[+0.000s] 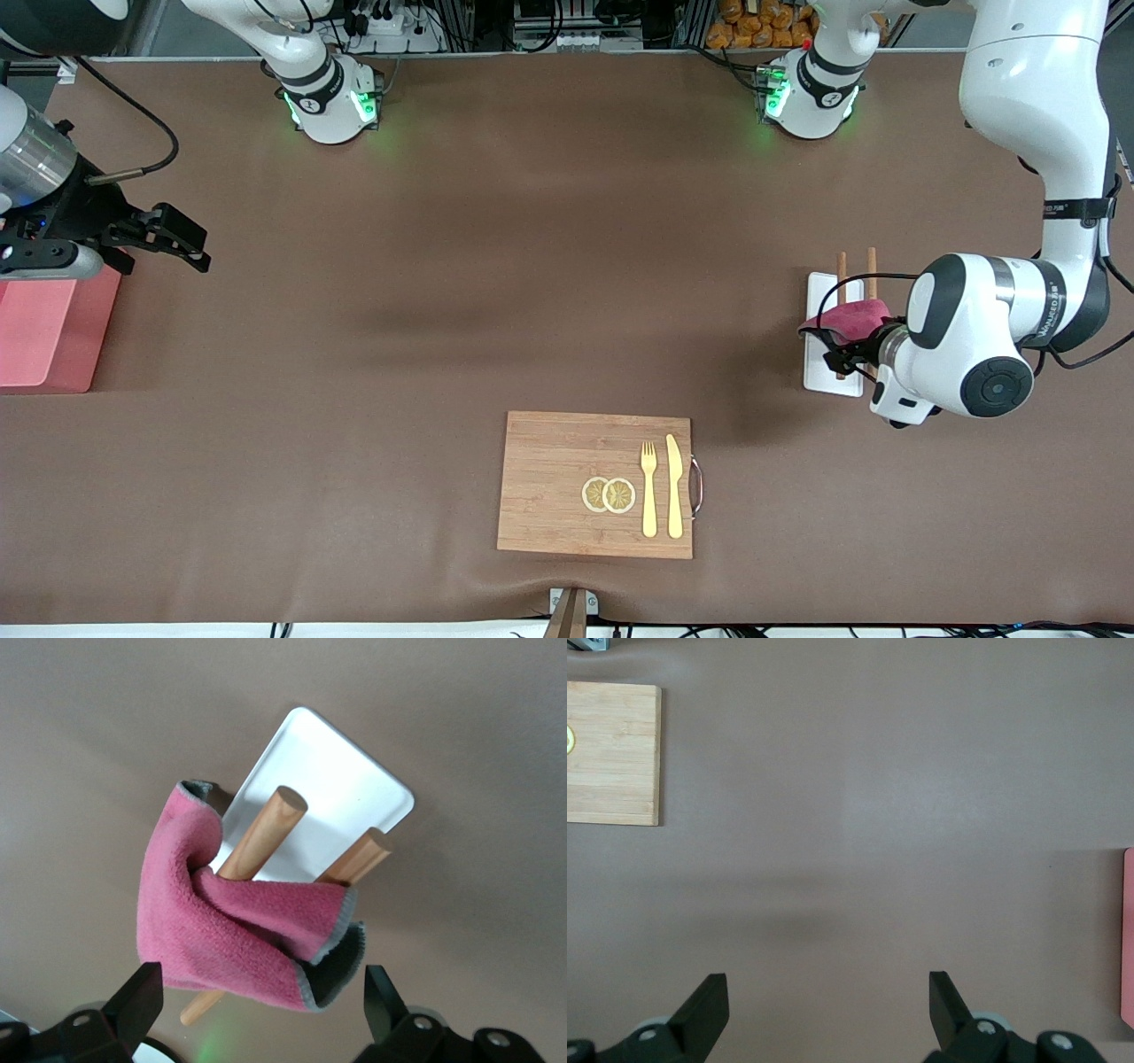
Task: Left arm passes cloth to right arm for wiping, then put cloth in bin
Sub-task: 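Close the left gripper on the pink cloth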
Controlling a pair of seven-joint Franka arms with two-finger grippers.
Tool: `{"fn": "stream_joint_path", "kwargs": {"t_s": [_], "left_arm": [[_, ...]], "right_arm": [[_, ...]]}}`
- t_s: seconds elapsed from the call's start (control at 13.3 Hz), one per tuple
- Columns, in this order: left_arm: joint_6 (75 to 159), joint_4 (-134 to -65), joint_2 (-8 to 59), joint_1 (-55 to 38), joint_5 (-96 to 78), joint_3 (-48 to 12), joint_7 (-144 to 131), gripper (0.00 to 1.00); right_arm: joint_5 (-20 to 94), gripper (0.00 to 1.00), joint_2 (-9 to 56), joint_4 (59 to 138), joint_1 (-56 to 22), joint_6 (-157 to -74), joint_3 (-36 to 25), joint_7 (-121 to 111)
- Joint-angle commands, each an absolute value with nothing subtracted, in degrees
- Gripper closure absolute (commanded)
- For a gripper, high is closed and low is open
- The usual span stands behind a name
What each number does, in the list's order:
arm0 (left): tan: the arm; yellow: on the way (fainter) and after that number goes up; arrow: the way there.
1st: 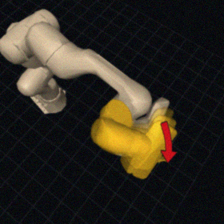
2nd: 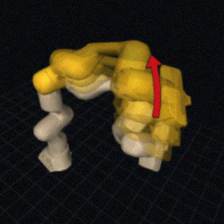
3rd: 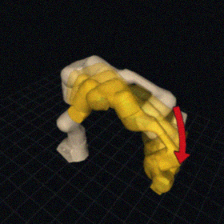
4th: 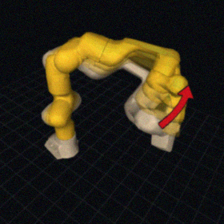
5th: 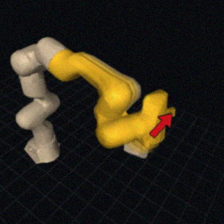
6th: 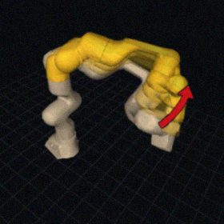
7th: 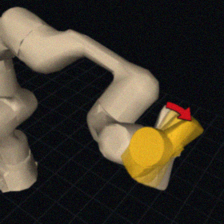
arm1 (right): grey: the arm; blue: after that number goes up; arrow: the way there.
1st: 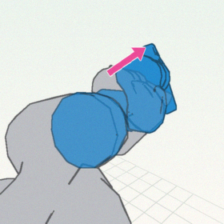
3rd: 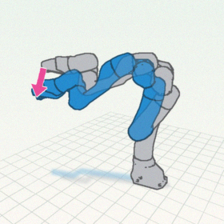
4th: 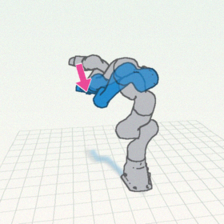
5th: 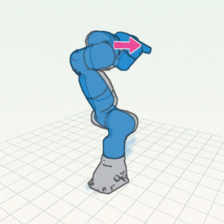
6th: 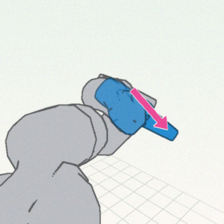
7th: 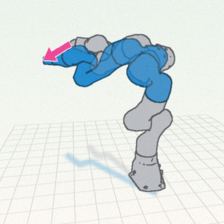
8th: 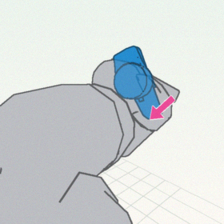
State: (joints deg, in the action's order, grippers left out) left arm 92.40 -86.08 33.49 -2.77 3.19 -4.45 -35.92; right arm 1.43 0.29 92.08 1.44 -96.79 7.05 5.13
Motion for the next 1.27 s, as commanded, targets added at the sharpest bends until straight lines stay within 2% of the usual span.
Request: {"fn": "stream_joint_path", "kwargs": {"t_s": [0.0, 0.07, 0.22, 0.3, 0.38, 0.45, 0.53, 0.9, 1.2], "left_arm": [[92.8, -88.6, 31.8, -3.0, 4.5, -4.6, -36.7, 0.0], [92.7, -89.3, 31.6, -2.9, 4.5, -4.6, -36.6, 0.0], [92.3, -89.5, 31.4, -2.7, 4.5, -4.6, -36.7, 0.57], [91.9, -89.5, 31.3, -2.6, 4.5, -4.5, -36.7, 0.73], [91.2, -89.5, 31.3, -2.6, 4.5, -4.5, -36.7, 0.81], [90.5, -89.5, 31.3, -2.5, 4.5, -4.5, -36.7, 0.96], [89.7, -89.4, 31.2, -2.5, 4.5, -4.5, -36.5, 1.0], [88.6, -89.0, 31.1, -3.0, 6.1, -4.5, -35.9, 1.0], [84.6, -87.8, 23.7, -4.2, 7.2, -6.2, -34.2, 1.0]], "right_arm": [[1.5, 0.0, 0.3, 91.7, 1.1, -96.3, 6.9, 6.1], [1.4, 0.0, 0.4, 91.7, 1.1, -96.4, 6.9, 6.1], [1.3, 0.0, 0.4, 91.7, 1.0, -96.4, 6.9, 6.1], [1.2, 0.0, 0.4, 91.8, 0.8, -96.4, 6.9, 6.1], [1.2, 0.0, 0.4, 91.8, 0.8, -96.4, 6.9, 6.1], [1.2, 0.0, 0.4, 91.8, 0.8, -96.4, 6.9, 6.1], [1.2, 0.0, 0.4, 91.8, 0.8, -96.4, 6.9, 6.1], [1.2, 0.0, 0.5, 91.8, 0.8, -96.4, 6.9, 6.2], [1.2, 0.0, 0.5, 91.8, 0.8, -96.2, 6.9, 6.1]]}}
